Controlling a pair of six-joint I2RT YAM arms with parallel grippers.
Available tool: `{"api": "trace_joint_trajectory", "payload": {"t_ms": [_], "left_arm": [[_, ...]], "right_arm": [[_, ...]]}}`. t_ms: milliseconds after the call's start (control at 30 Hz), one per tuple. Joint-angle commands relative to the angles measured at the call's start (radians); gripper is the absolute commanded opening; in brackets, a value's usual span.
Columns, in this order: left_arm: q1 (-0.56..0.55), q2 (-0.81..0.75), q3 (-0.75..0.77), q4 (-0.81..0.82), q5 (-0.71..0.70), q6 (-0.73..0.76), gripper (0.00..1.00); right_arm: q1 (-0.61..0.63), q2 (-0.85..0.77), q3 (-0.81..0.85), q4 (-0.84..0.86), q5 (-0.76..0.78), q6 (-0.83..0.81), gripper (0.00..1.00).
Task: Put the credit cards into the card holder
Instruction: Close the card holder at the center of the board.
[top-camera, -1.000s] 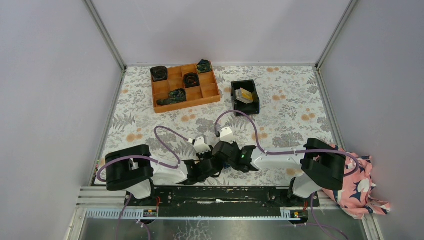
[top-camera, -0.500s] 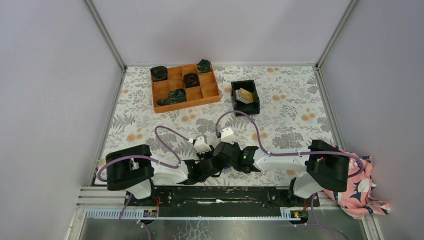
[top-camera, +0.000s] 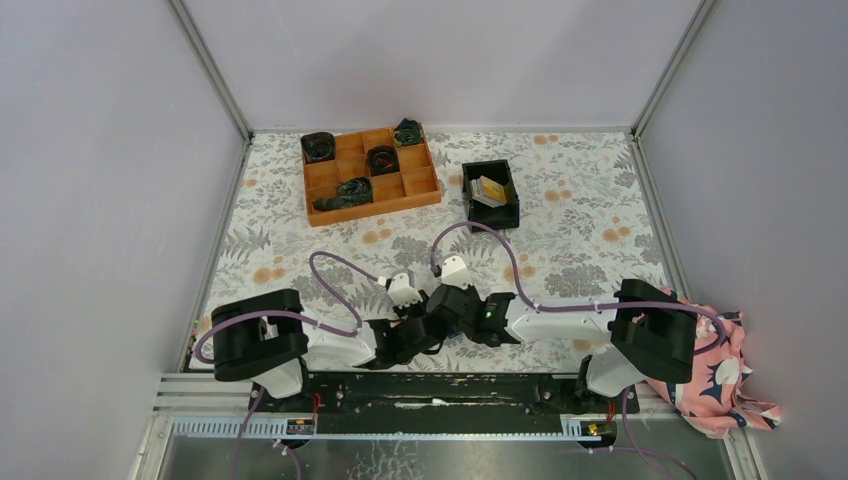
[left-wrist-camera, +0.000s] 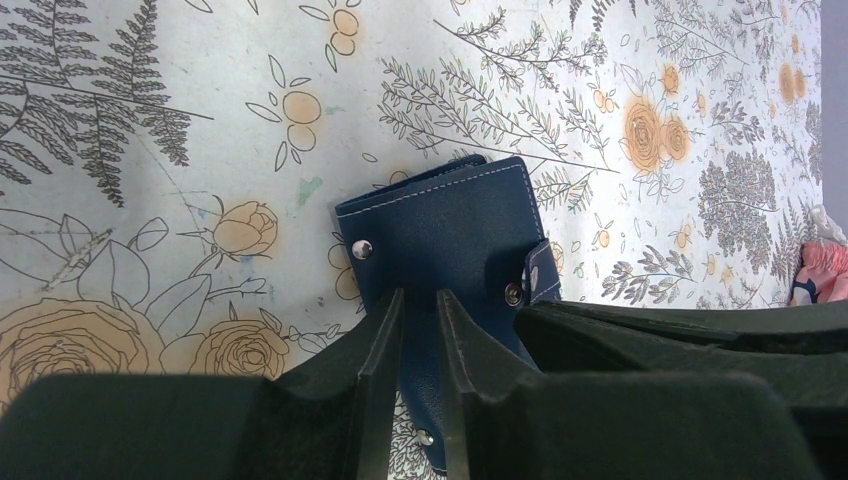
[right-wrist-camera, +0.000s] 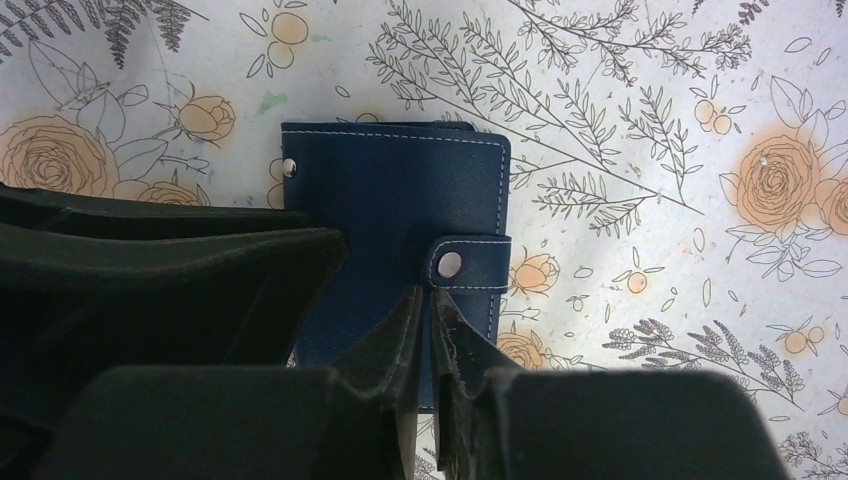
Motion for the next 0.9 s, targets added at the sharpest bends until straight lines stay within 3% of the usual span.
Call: {"api": "trace_joint_trajectory", "payload": {"t_ms": [0,300,867], "left_arm": [[0.005,0.038,-0.007,-0.044,0.036,0.018,0.26],[0.006,0.032,-0.016,-0.038,0.033,0.014,0.26],[0.005,0.020,-0.024,-0.018,0.031,0.024,0.27]], "right_arm": [[0.013,-0.006,0.012,0.005,0.004,0.010,0.14],[0.043,-0.042,0.100,-0.135,0.046,-0.001,0.25],[0.032,0.029,0.138,-0.130,0.089,-0.034,0.28]]}}
